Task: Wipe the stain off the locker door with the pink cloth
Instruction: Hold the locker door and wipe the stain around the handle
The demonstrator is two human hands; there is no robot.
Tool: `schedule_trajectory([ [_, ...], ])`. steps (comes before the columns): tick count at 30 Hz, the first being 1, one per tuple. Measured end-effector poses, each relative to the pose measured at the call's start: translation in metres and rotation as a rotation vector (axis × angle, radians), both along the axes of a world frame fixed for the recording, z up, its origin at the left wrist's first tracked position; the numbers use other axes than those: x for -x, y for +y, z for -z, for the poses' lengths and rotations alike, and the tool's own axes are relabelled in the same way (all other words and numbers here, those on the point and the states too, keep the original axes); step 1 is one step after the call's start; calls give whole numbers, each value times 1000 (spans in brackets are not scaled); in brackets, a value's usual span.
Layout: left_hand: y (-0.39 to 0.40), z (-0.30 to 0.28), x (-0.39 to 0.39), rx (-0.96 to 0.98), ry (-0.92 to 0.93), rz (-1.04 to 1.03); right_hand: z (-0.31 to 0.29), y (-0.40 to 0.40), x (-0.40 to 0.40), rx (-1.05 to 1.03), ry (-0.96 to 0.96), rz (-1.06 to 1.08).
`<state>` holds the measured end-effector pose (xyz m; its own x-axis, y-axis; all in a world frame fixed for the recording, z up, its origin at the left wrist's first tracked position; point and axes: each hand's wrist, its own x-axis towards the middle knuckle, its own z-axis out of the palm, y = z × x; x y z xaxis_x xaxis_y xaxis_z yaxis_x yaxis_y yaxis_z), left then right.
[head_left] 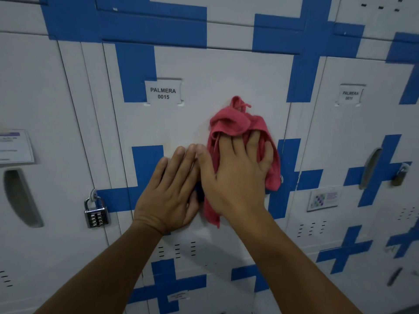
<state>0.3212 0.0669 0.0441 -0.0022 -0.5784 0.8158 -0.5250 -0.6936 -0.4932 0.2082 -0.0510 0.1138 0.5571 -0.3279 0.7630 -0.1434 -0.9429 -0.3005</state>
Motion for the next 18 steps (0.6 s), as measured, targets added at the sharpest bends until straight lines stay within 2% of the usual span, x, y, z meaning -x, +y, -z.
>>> schedule_trajectory([
  [5, -1, -2, 2, 4, -1, -23, 42, 2, 13, -41, 95, -11],
  [7, -1, -4, 2, 7, 6, -27, 39, 2, 10, -50, 105, -13],
  [10, 0, -3, 12, 14, 114, -7, 17, 2, 10, -50, 78, 1],
  [12, -3, -8, 27, 81, 252, 22, 1, -3, 11, -36, 69, 13],
  [14, -13, -30, 41, 231, 348, 63, -3, -8, 13, -27, 66, 22],
  [16, -18, -62, 42, 367, 337, 61, 8, -8, 15, -42, 80, 13],
  [18, -16, -86, 31, 360, 276, 23, 26, -6, 19, -58, 118, -10],
])
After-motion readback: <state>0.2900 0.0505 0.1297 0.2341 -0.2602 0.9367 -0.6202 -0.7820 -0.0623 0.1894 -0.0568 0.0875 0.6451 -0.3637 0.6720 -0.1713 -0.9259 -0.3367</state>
